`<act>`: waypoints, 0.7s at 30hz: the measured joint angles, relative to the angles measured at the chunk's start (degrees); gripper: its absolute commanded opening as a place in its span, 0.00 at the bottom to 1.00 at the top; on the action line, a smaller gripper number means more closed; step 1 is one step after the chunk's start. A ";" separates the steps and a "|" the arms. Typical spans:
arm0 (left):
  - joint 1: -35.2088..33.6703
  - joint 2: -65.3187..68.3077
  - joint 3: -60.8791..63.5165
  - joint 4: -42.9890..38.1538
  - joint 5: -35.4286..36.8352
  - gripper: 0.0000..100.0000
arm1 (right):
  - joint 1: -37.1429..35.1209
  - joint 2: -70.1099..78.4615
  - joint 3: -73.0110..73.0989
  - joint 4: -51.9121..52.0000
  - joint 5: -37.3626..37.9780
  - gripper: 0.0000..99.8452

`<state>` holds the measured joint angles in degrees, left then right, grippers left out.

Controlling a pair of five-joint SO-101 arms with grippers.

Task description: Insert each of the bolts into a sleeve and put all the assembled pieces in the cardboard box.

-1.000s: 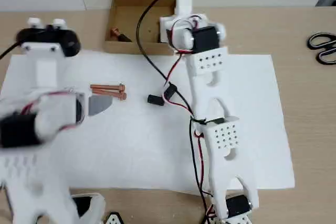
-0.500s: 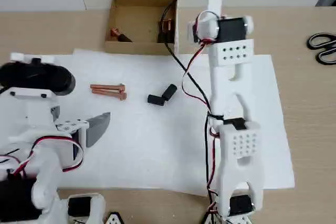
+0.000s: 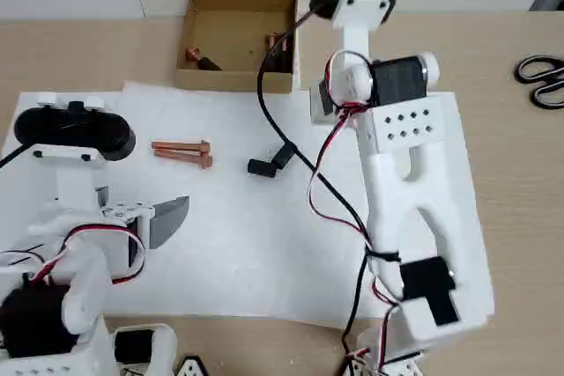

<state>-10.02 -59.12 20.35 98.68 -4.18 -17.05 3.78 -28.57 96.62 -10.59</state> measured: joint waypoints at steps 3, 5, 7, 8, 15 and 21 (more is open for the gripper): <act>0.00 -0.09 0.26 0.00 0.00 0.36 | -1.49 -2.20 4.48 0.00 0.00 0.17; 0.00 0.00 0.62 0.00 0.00 0.36 | -1.85 -3.25 6.51 0.00 0.00 0.17; 0.00 0.00 0.62 0.00 0.00 0.36 | -2.20 -4.04 7.91 0.00 0.00 0.17; 0.00 -0.09 0.62 0.00 0.00 0.36 | -2.37 -4.13 8.53 0.00 0.00 0.17; 0.00 0.00 3.96 -0.18 0.00 0.36 | -4.22 -1.93 13.71 -1.85 0.00 0.17; 0.00 0.00 3.96 -0.18 0.00 0.36 | -4.04 4.66 14.33 -6.07 -7.56 0.17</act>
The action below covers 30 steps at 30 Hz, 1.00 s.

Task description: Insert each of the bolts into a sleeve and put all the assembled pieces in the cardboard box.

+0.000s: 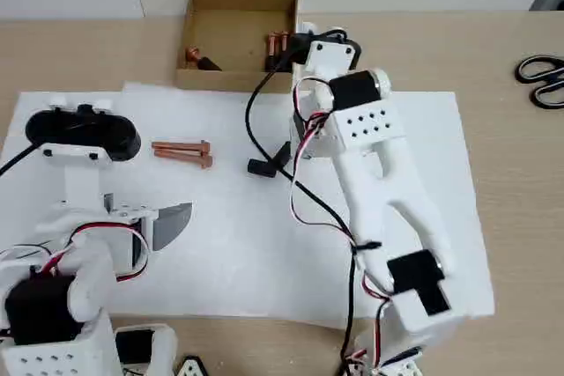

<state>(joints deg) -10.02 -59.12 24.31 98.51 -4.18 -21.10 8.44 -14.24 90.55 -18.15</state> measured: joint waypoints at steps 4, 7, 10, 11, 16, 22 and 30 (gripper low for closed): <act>0.00 0.00 0.00 0.00 0.00 0.36 | -0.35 3.52 0.00 -4.13 -7.30 0.17; 0.00 0.00 0.00 0.00 0.00 0.36 | -1.41 5.54 0.00 -6.77 -10.64 0.17; 0.00 0.00 0.00 0.00 0.00 0.36 | -1.93 6.86 0.00 -9.93 -14.86 0.17; 0.00 0.00 0.00 0.00 0.00 0.36 | -2.20 7.12 0.00 -11.25 -16.70 0.17; 0.00 0.00 0.09 0.00 0.00 0.36 | -3.08 9.41 0.00 -18.02 -23.03 0.17; 0.00 0.00 0.09 0.00 0.00 0.36 | -3.08 14.07 0.00 -22.77 -27.60 0.17; 0.00 0.00 0.09 0.00 0.00 0.36 | -3.08 17.14 0.09 -22.86 -28.04 0.17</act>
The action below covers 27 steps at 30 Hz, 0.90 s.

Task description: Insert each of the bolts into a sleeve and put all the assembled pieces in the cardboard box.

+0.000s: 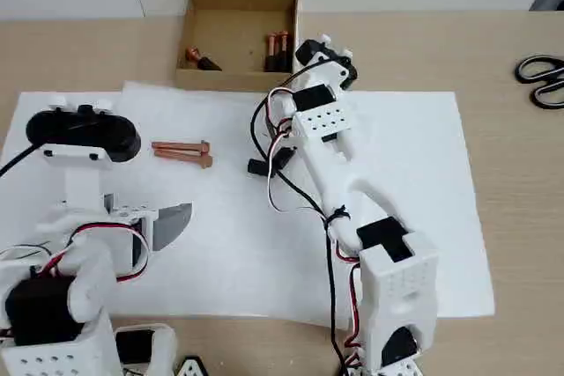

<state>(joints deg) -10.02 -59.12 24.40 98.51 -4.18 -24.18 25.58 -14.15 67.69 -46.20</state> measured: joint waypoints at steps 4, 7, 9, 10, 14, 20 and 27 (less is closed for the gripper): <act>0.00 0.00 0.00 0.00 0.00 0.36 | 0.00 0.09 0.09 0.00 0.00 0.17; 0.00 0.00 0.00 0.00 0.00 0.36 | -0.70 0.09 0.09 0.00 -0.09 0.17; 0.00 0.00 0.00 0.00 0.00 0.36 | -1.85 0.09 0.09 0.00 -0.09 0.17; 0.00 0.00 0.00 0.00 0.00 0.36 | -2.11 0.09 0.09 0.00 -0.09 0.17; 0.00 0.00 0.00 0.00 0.00 0.36 | -2.11 0.62 0.09 0.00 0.00 0.17; 0.00 0.00 0.00 0.00 0.00 0.36 | -2.29 4.48 0.09 -1.05 -0.09 0.17; 0.00 0.00 0.00 0.00 0.00 0.36 | -2.29 5.63 0.00 -1.85 -0.18 0.09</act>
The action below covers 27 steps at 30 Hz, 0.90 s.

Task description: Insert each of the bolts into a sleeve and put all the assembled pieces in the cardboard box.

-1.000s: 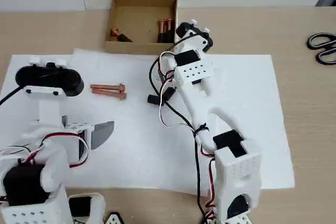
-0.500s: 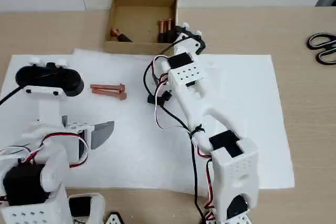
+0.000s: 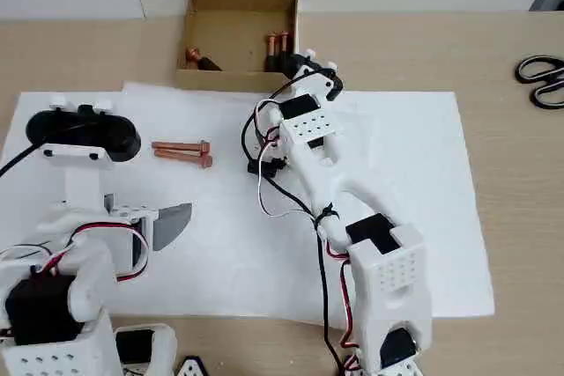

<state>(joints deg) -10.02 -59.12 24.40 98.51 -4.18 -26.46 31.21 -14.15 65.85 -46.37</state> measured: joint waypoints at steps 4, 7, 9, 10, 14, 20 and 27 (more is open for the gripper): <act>0.00 0.00 0.00 0.00 0.00 0.36 | 1.41 0.09 0.09 0.09 0.09 0.02; 0.00 0.00 0.00 0.00 0.00 0.36 | 2.46 0.09 0.09 0.18 0.09 0.00; 0.00 0.00 0.00 0.00 0.00 0.36 | 3.16 0.09 -0.09 0.97 0.09 0.00; 0.00 0.00 0.00 0.00 0.00 0.36 | 3.43 0.09 -0.09 1.32 0.09 0.00; 0.00 0.00 0.00 0.00 0.00 0.36 | 5.54 -2.90 0.09 6.51 2.46 0.00; 0.00 0.00 0.00 0.00 0.00 0.36 | 7.21 -13.54 0.09 15.03 16.35 0.00; 0.00 0.00 0.00 0.00 0.00 0.36 | 7.30 -15.65 0.09 20.75 35.52 0.00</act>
<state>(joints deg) -10.02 -59.12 24.40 98.51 -4.18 -19.16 15.56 -14.07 86.59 -10.86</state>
